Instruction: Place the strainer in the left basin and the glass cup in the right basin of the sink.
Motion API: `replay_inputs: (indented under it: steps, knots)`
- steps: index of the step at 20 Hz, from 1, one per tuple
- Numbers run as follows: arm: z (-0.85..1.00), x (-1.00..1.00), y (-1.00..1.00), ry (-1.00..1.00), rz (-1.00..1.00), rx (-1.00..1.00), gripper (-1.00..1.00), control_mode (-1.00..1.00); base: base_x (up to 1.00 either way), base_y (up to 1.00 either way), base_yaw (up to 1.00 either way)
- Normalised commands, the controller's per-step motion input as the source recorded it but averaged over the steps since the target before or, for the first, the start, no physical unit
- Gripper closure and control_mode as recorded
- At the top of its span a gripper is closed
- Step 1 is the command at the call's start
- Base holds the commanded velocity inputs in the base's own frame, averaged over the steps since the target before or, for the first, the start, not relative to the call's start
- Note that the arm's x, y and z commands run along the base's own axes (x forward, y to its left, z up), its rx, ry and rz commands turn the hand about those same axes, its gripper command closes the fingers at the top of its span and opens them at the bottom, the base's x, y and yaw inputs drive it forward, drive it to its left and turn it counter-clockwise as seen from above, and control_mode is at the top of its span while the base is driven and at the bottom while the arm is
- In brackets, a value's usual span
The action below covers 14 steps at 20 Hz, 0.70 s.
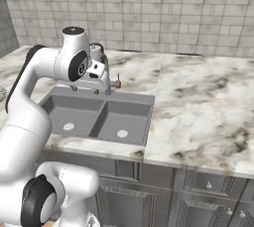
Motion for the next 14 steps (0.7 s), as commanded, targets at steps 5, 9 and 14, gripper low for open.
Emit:
replay_inputs:
  steps: [5,9,14]
  knots:
    - [0.0,0.0,0.0,0.0,0.0,0.0,-1.0,1.0,-0.37,0.18,0.0]
    - [0.0,0.0,0.0,0.0,0.0,0.0,-1.0,1.0,-0.34,0.19,0.0]
    - [0.0,0.0,0.0,0.0,0.0,0.0,-1.0,1.0,-0.23,0.34,0.0]
